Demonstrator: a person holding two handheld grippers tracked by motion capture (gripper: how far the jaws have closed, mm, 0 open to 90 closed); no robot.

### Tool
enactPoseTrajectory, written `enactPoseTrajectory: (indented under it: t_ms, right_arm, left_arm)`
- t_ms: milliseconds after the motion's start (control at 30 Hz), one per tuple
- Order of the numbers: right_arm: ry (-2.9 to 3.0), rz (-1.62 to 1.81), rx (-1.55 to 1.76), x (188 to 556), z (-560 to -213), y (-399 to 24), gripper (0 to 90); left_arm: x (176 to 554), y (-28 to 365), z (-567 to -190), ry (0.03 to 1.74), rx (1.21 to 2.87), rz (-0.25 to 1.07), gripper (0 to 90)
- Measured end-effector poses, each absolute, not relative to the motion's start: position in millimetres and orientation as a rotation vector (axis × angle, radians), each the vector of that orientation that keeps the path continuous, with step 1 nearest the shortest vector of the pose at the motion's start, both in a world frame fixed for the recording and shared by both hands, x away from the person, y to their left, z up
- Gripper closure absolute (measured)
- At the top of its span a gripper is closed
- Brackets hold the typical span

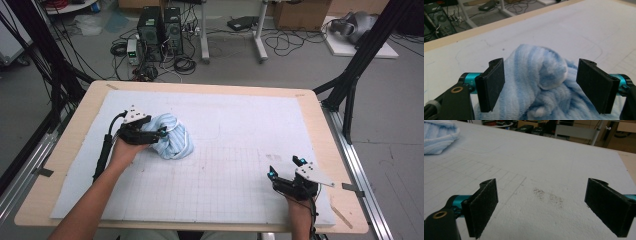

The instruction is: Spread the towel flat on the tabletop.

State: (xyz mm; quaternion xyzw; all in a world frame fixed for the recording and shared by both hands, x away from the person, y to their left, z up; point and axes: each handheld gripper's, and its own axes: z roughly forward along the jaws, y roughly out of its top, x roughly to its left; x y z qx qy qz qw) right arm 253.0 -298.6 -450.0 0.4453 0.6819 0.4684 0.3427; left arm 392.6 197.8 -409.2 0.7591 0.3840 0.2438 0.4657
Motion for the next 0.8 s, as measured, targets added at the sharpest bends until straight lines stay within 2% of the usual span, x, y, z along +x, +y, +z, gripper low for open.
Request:
enactPoseTrajectory:
  t_ms: [133, 233, 333, 467, 567, 767, 800]
  right_arm:
    - [1.775, 1.212, 1.155, 253.2, -450.0, -298.7, 10.6]
    - [1.775, 1.213, 1.157, 253.5, -450.0, -298.5, 10.6]
    - [1.775, 1.213, 1.156, 253.4, -450.0, -298.6, 10.6]
    - [1.774, 1.213, 1.156, 253.2, -450.0, -298.7, 10.6]
    - [1.775, 1.213, 1.156, 253.5, -450.0, -298.5, 10.6]
    - [1.773, 1.217, 1.167, 253.8, -450.0, -298.6, 10.6]
    - [1.777, 1.211, 1.167, 253.9, -449.8, -298.6, 10.6]
  left_arm:
    - [397.5, 194.3, -419.0, 0.962, 1.940, 0.605, 32.7]
    - [399.9, 192.4, -424.0, 0.968, 1.976, 0.601, 42.0]
    - [401.3, 192.0, -426.7, 0.972, 1.995, 0.617, 55.3]
    - [397.4, 195.3, -419.9, 0.932, 1.977, 0.591, 78.8]
    - [393.7, 195.8, -415.0, 0.908, 1.961, 0.552, 81.1]
    - [377.3, 192.2, -396.3, 0.820, 1.893, 0.364, 81.8]
    - [377.3, 192.2, -396.3, 0.820, 1.893, 0.364, 81.8]
